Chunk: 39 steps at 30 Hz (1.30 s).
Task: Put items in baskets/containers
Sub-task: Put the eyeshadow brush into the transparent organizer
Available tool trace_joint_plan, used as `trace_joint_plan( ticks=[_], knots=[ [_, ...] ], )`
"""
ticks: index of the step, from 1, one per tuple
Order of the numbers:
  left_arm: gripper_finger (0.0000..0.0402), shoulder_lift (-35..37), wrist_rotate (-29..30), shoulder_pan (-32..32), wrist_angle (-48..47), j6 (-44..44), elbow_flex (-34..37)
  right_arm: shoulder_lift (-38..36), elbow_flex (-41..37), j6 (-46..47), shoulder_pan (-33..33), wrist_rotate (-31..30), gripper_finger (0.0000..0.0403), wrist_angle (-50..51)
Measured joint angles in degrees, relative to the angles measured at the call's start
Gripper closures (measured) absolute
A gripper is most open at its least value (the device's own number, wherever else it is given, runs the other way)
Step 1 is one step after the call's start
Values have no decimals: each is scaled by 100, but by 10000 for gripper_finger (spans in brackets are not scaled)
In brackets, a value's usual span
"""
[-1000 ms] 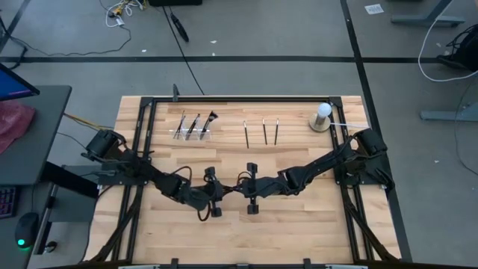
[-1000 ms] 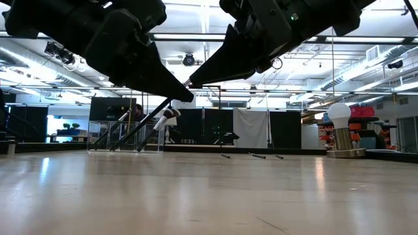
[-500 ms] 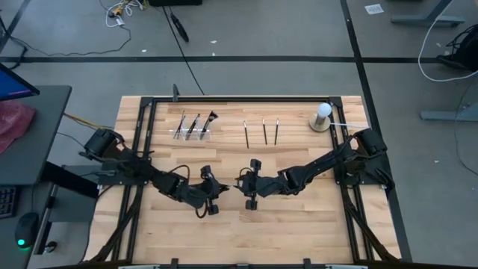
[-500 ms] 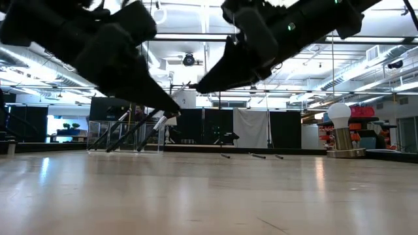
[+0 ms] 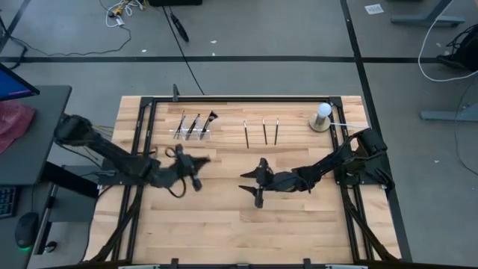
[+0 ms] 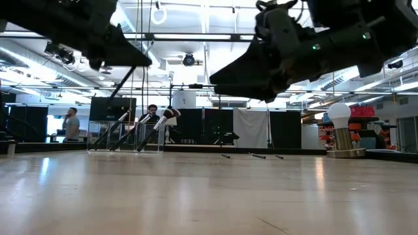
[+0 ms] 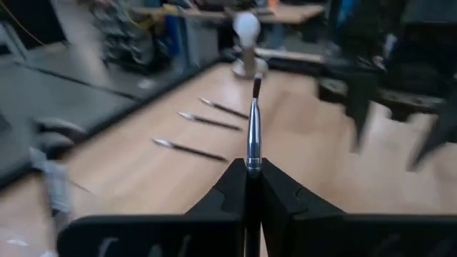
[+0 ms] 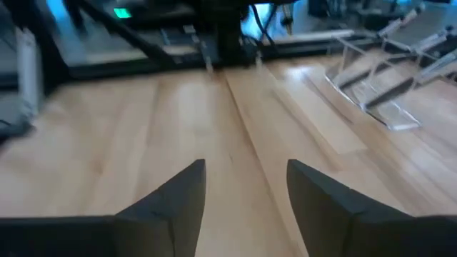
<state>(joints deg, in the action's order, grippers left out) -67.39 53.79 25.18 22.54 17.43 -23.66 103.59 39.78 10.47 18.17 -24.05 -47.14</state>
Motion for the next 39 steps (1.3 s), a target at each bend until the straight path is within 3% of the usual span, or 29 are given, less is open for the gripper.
trace_joint_plan(
  ticks=[5,11,24,39],
  knots=[
    [385,1038,3,-686,-70,-845,200,-7,-318,11,0,112,214,-739],
    [383,1743,5,-1728,-189,-1558,482,-7,-351,18,2,114,224,-749],
    [381,2222,13,-3567,-176,-1959,1078,-7,-351,21,2,115,232,-756],
    [381,2203,-1068,-4623,-332,-1768,1102,-7,-351,21,2,115,232,-760]
  ],
)
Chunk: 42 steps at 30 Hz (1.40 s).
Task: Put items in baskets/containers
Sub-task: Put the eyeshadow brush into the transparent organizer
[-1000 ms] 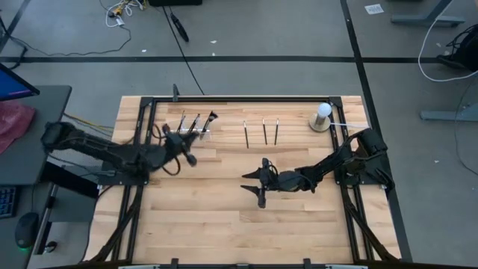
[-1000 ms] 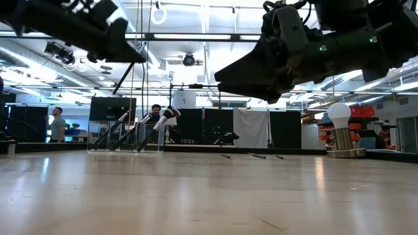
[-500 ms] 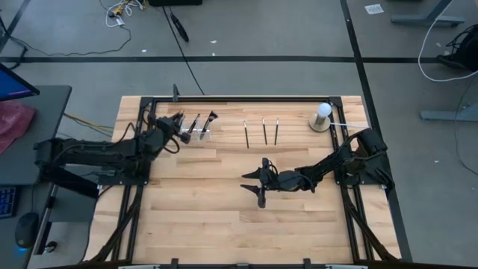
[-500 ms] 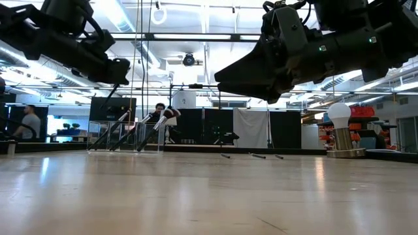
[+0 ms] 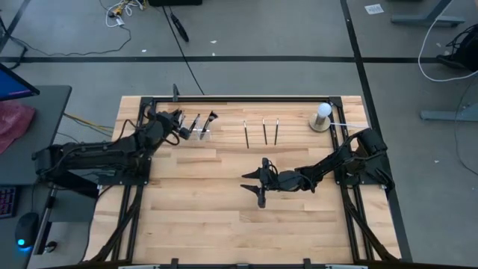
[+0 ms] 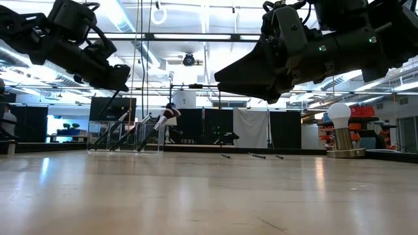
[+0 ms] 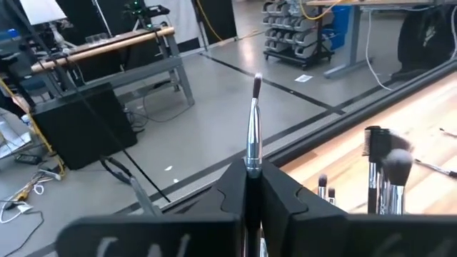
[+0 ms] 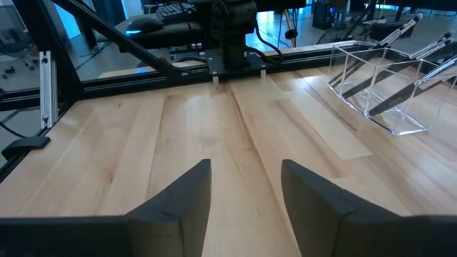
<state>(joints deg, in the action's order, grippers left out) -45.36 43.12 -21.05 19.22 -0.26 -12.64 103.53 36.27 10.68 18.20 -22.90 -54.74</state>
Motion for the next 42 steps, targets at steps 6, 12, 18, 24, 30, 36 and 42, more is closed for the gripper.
trace_joint_plan(
  ticks=[6,12,18,24,30,36,42],
  knots=[
    [379,0,-148,-135,-257,259,0,0,0,0,0,0,231,0],
    [378,-39,-249,-167,-424,270,0,0,2,-29,0,0,231,-2],
    [379,-39,-247,-167,-417,263,0,0,2,-39,0,0,231,-7],
    [377,-39,-249,-167,-417,292,0,0,2,-42,2,0,231,-9],
    [380,-42,-249,-167,-483,416,0,0,2,-44,2,0,231,-9],
    [375,-42,-438,-167,-499,447,0,0,2,-44,2,2,231,-8],
    [381,-44,-440,-165,-595,544,0,0,2,-44,2,2,231,-7]
  ],
)
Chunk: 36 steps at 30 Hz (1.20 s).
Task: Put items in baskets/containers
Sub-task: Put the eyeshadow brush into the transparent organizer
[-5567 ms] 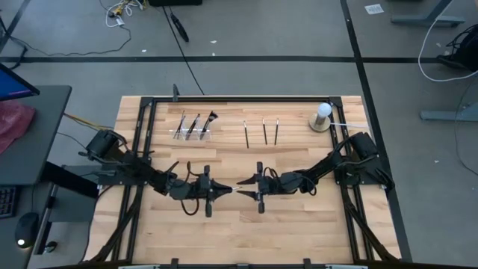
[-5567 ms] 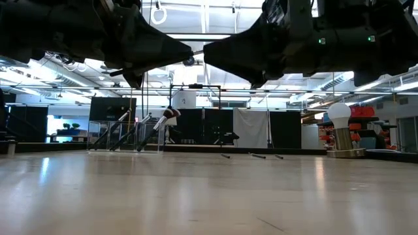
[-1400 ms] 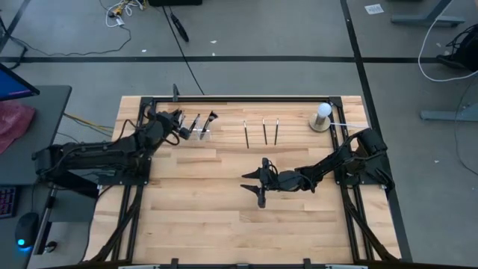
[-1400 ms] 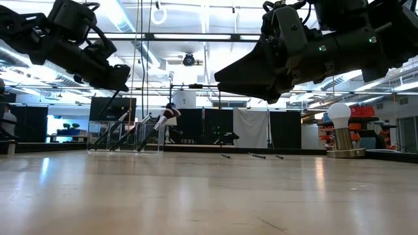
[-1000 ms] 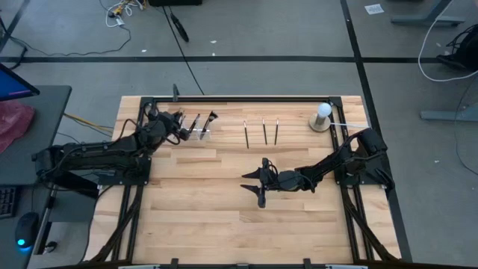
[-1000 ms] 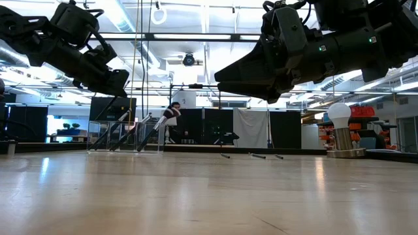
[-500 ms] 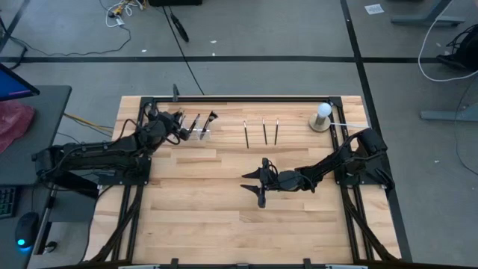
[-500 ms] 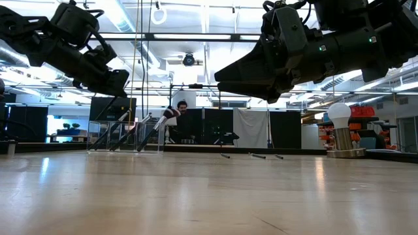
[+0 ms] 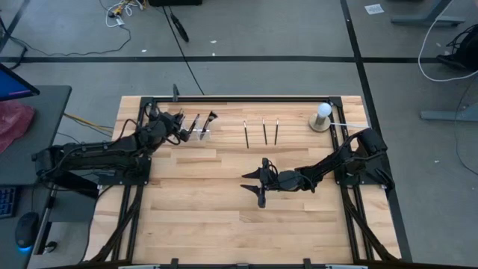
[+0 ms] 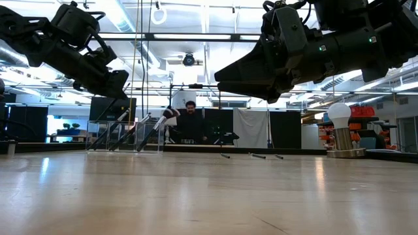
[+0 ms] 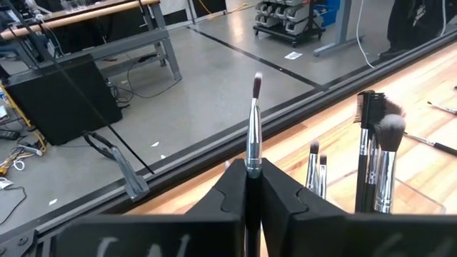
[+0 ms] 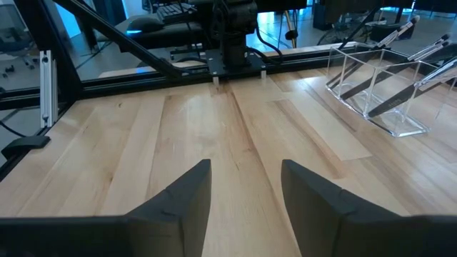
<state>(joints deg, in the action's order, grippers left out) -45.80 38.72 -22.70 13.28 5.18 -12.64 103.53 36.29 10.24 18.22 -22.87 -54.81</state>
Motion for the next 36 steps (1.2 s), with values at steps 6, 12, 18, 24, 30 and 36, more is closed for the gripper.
trace_joint_plan(
  ticks=[6,12,18,24,30,36],
  knots=[
    [376,0,-2,5,-49,94,0,0,0,-2,0,2,231,0],
    [382,-2,-4,5,-166,193,0,0,0,-2,0,2,231,0],
    [375,-101,0,5,-159,194,-2,0,0,-19,0,2,231,0],
    [383,-526,0,5,-87,318,-2,0,0,-20,0,2,231,0],
    [366,-874,54,1,89,346,-2,0,0,-22,0,2,231,0],
    [359,-1066,63,2,126,494,-2,0,0,-22,0,2,231,0]
  ],
)
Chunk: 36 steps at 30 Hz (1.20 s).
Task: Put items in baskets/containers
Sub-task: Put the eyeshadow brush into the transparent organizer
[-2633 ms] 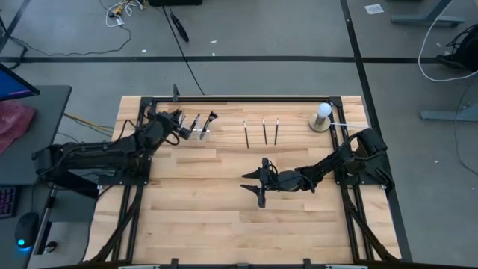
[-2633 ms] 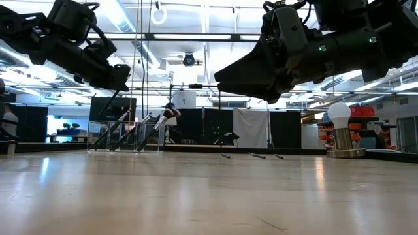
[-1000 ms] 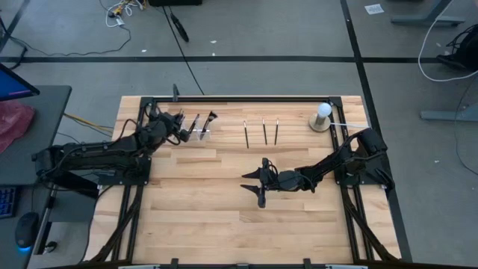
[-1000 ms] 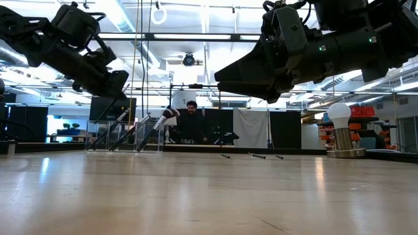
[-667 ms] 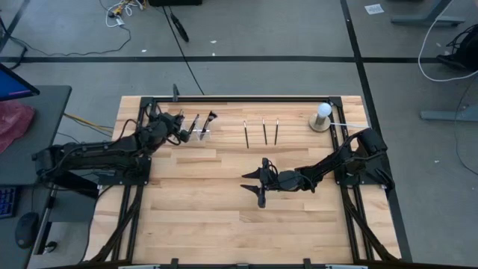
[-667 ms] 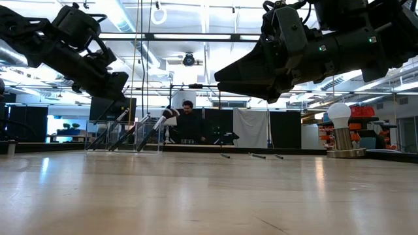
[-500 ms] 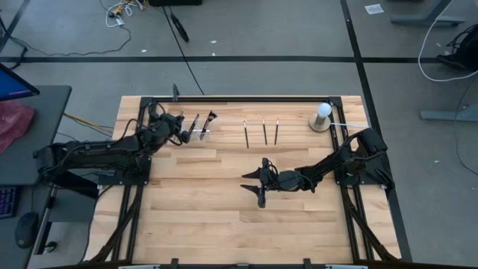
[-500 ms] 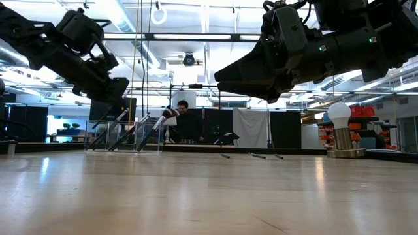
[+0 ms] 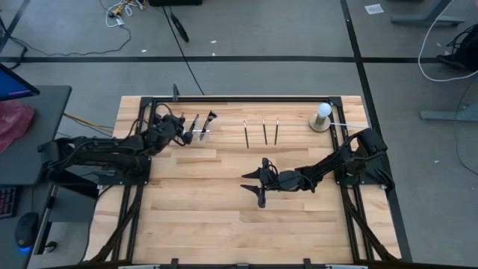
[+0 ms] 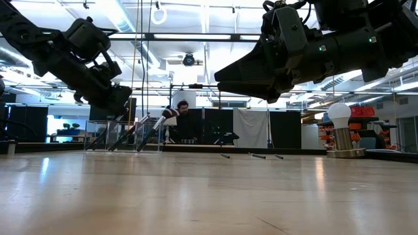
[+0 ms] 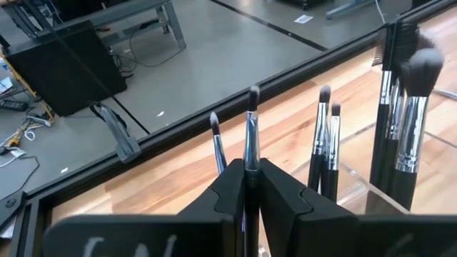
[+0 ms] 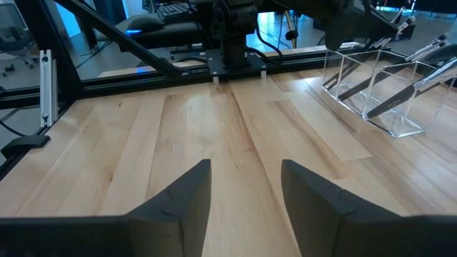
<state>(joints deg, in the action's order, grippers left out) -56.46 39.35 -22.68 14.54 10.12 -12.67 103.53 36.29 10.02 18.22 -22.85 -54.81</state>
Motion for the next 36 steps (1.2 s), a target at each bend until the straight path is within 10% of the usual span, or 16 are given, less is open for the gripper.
trace_joint_plan(
  ticks=[9,19,29,36],
  knots=[
    [359,-27,8,0,-1,-23,-2,0,1,2,-2,-2,231,0],
    [260,-5,94,-2,-393,-183,-109,0,1,26,-2,-2,231,0],
    [221,-5,108,169,-3174,-59,-1844,0,3,-30,-4,-5,231,56],
    [224,-1,88,1148,-3382,322,-2457,-730,-4,-137,-3,-860,231,1881]
  ],
)
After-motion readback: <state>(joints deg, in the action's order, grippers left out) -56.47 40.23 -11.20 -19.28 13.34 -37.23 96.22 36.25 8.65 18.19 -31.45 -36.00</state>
